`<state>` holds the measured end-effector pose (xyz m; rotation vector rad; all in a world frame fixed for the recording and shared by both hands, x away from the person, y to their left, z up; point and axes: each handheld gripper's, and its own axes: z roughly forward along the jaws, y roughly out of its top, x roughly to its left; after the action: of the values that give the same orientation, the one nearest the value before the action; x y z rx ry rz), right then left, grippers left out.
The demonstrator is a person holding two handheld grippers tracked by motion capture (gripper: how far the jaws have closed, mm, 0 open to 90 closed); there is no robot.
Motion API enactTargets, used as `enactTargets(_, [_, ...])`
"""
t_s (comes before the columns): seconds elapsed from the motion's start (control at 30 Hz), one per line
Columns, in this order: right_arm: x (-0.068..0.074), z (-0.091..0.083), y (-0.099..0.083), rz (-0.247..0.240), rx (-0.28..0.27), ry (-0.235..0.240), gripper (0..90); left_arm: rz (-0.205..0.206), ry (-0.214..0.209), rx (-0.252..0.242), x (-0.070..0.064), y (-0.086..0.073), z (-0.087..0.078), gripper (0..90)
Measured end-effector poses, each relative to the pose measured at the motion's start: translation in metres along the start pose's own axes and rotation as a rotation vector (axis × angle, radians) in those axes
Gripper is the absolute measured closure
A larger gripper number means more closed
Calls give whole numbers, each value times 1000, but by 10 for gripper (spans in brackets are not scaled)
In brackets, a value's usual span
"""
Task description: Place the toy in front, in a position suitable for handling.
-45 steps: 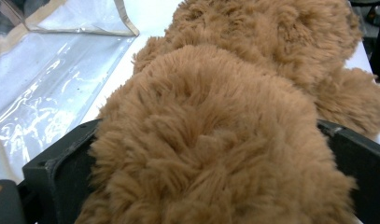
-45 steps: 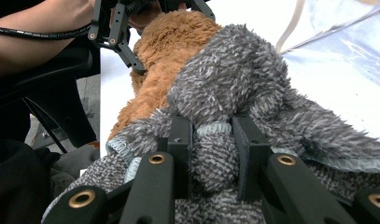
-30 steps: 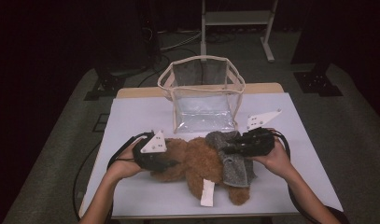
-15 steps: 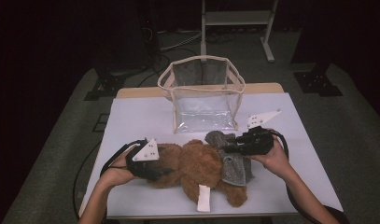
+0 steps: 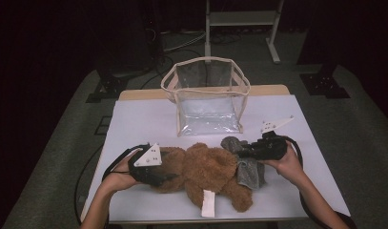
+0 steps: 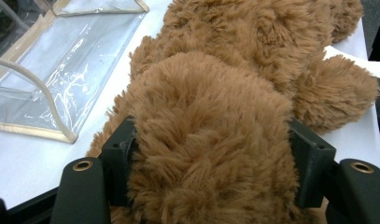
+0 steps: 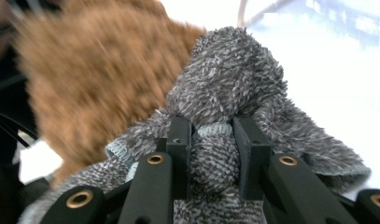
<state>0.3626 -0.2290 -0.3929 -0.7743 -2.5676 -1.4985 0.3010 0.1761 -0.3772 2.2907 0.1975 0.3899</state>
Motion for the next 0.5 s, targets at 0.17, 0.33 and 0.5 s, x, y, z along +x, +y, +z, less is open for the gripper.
enactTargets(0.17, [16, 0, 26, -49, -47, 71, 700, 3, -3, -7, -3, 2, 3, 326])
enactTargets(0.33, [40, 15, 50, -133, -1, 126, 701, 22, 3, 0, -5, 7, 5, 326])
enactTargets(0.5, [63, 34, 59, -212, 77, 118, 702, 22, 3, 3, -3, 6, 4, 311])
